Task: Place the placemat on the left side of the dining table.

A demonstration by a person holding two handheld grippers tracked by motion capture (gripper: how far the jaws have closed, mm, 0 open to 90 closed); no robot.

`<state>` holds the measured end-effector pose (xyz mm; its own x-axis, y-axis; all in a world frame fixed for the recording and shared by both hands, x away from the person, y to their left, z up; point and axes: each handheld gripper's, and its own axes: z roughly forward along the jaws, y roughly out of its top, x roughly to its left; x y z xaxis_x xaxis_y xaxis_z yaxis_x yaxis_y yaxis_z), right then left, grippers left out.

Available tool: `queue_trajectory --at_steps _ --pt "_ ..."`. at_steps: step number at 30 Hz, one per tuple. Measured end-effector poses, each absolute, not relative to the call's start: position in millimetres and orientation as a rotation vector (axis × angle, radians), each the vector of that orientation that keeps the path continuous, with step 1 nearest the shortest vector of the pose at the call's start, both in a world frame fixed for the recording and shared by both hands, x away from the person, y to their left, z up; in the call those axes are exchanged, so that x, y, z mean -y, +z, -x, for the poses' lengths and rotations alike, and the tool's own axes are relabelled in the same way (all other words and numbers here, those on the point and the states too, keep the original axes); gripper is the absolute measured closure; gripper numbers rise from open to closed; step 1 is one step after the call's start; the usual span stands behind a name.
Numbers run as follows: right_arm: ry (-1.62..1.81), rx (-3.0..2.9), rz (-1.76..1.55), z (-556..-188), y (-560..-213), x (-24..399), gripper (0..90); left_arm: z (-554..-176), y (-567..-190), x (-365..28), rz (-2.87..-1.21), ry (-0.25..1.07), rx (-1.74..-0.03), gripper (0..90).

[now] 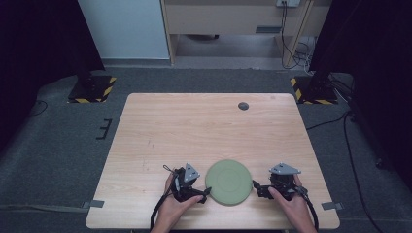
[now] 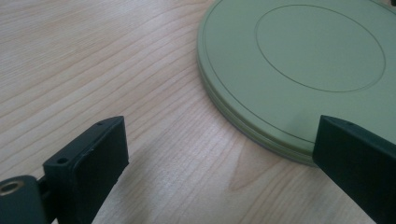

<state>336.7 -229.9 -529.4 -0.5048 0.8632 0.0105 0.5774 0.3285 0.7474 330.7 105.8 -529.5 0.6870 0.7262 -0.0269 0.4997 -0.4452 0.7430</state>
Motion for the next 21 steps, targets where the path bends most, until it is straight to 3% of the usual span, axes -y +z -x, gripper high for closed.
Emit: queue_trajectory --at_steps 21 --pt "0.965 -2.178 -1.282 -340.6 -532.0 223.9 3.6 -337.2 -529.8 -103.4 -2.132 0.458 -0.956 0.9"
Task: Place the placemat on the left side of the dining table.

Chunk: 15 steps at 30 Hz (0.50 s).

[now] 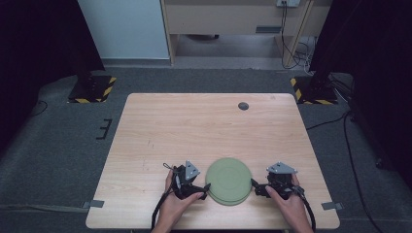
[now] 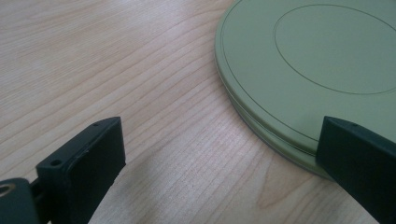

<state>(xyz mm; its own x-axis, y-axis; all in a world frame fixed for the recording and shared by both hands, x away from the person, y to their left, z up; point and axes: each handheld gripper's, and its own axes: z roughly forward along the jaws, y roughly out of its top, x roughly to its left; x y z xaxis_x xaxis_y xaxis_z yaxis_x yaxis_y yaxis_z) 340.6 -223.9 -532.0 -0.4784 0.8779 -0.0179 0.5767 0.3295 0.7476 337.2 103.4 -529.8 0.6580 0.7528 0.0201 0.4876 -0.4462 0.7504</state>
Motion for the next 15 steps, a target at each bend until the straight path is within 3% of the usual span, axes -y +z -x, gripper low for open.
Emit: queue_trajectory --at_steps 15 --pt "0.978 -2.202 -1.259 -336.7 -530.2 222.7 2.7 -334.4 -529.1 -100.0 -2.147 0.487 -0.939 0.8"
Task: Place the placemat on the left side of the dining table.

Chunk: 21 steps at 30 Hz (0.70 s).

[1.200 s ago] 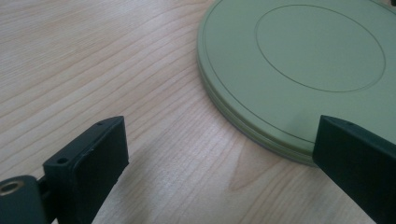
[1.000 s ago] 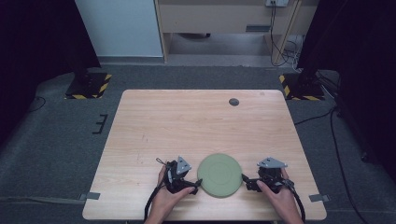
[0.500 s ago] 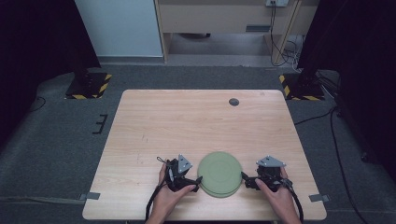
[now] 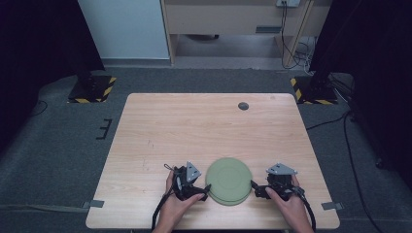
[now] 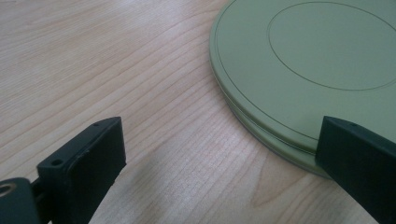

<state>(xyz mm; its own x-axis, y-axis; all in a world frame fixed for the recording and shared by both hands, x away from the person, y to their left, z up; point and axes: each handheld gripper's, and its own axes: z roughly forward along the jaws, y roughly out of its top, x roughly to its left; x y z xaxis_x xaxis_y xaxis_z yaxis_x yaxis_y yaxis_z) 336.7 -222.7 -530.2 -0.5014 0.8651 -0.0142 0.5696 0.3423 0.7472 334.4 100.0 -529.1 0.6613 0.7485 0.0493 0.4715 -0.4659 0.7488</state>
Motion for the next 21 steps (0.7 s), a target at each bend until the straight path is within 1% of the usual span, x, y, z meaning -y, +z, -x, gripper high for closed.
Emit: queue_trajectory --at_steps 10,16,21 --pt "0.967 -2.173 -1.269 -340.4 -530.6 221.6 3.0 -339.0 -529.6 -98.8 -2.139 0.517 -0.946 0.1" --pt "0.983 -2.184 -1.269 -338.9 -528.9 222.4 3.5 -336.8 -528.5 -98.6 -2.138 0.517 -0.932 3.3" --pt "0.978 -2.202 -1.266 -336.6 -529.7 221.4 3.4 -334.0 -527.9 -97.0 -2.138 0.509 -0.921 3.6"
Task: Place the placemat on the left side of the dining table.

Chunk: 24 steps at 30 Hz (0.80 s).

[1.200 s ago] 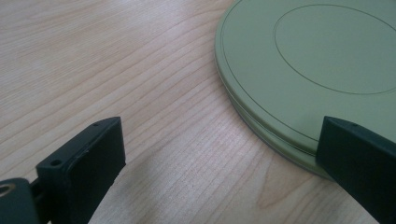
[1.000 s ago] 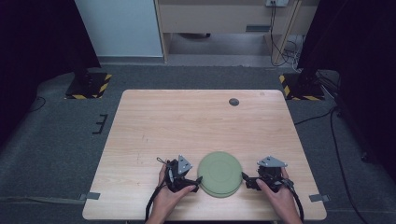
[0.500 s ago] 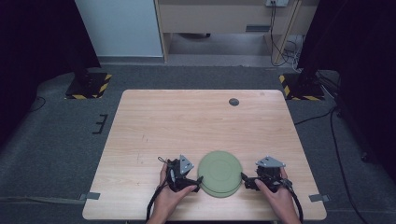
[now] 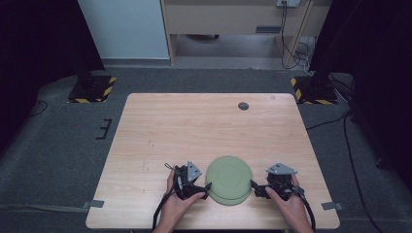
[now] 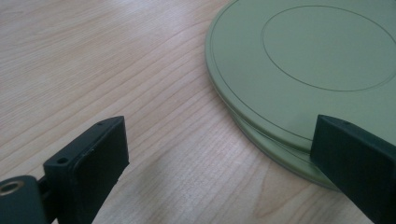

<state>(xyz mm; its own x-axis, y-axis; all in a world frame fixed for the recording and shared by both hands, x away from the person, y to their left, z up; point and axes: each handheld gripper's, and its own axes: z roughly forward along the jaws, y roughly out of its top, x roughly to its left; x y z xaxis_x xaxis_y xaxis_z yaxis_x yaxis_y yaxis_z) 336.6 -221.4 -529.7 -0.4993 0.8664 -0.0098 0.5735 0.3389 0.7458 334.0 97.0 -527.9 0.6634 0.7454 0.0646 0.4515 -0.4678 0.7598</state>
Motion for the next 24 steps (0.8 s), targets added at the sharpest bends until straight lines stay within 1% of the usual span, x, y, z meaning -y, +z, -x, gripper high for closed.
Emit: queue_trajectory --at_steps 9,24 --pt "0.97 -2.194 -1.265 -338.0 -530.5 220.2 2.0 -336.6 -528.6 -96.2 -2.14 0.514 -0.933 1.1" --pt "0.972 -2.203 -1.259 -336.9 -529.7 219.4 3.4 -336.4 -528.3 -95.8 -2.133 0.522 -0.934 3.0"
